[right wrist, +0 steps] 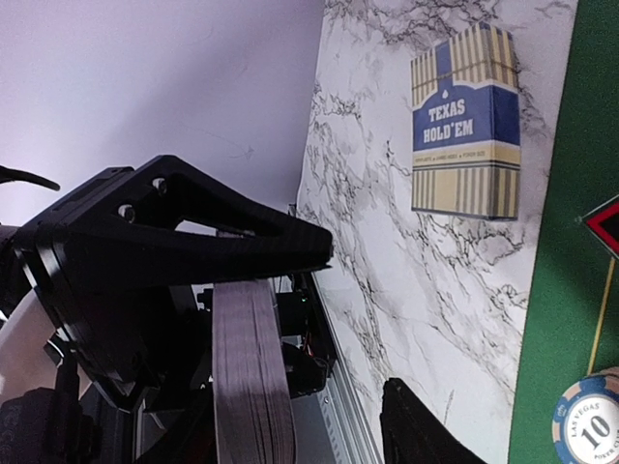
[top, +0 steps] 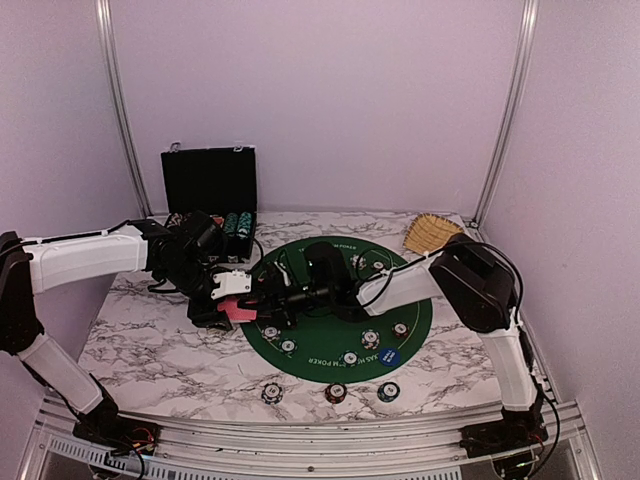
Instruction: Distribute texas hold em gaming equipment
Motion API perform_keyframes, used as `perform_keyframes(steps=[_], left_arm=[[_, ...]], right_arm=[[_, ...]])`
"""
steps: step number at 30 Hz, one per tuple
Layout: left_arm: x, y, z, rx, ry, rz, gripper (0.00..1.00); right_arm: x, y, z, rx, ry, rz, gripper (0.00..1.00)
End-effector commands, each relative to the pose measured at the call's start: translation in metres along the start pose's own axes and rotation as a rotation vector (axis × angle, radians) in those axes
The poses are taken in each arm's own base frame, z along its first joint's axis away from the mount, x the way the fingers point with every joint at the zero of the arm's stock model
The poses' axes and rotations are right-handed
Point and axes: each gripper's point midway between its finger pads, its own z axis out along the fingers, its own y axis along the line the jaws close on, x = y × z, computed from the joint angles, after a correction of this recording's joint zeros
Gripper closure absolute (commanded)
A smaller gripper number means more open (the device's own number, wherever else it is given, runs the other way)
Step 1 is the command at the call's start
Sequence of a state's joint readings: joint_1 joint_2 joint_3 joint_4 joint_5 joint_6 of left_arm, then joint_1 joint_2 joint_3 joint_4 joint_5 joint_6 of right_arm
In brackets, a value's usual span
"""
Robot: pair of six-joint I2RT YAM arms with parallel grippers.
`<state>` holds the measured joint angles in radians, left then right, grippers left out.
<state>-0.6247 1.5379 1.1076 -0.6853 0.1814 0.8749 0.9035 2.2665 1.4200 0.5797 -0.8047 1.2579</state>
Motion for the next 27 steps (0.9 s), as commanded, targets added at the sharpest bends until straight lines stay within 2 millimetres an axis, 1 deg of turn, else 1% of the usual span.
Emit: perform_keyframes(steps=[1, 3, 6, 8, 12, 16, 27], left_arm=[[-0.002, 0.000, -0.006, -0.011, -0.012, -0.003, 0.51], [-0.002, -0.001, -0.006, -0.007, -0.012, -0.006, 0.51], [-0.002, -0.001, -0.005, -0.008, -0.010, -0.008, 0.51], [-0.001, 0.000, -0.005, -0.009, -0.007, -0.009, 0.51], [-0.001, 0.000, -0.005, -0.008, -0.007, -0.009, 0.51], [0.000, -0.001, -0.004, -0.007, -0.002, -0.009, 0.52], [0.000, 0.001, -0.005, -0.013, -0.001, -0.008, 0.52]], right_arm=[[-0.001, 0.022, -0.010, -0.026, 0.000, -0.032, 0.44], [0.000, 0.026, -0.012, -0.031, 0.002, -0.037, 0.40], [0.004, 0.030, -0.015, -0.032, 0.001, -0.042, 0.40], [0.007, 0.030, -0.017, -0.029, 0.002, -0.040, 0.43], [0.011, 0.028, -0.020, -0.021, 0.008, -0.033, 0.55], [0.012, 0.028, -0.020, -0.017, 0.014, -0.031, 0.63], [0.012, 0.030, -0.026, -0.001, 0.012, -0.040, 0.76]])
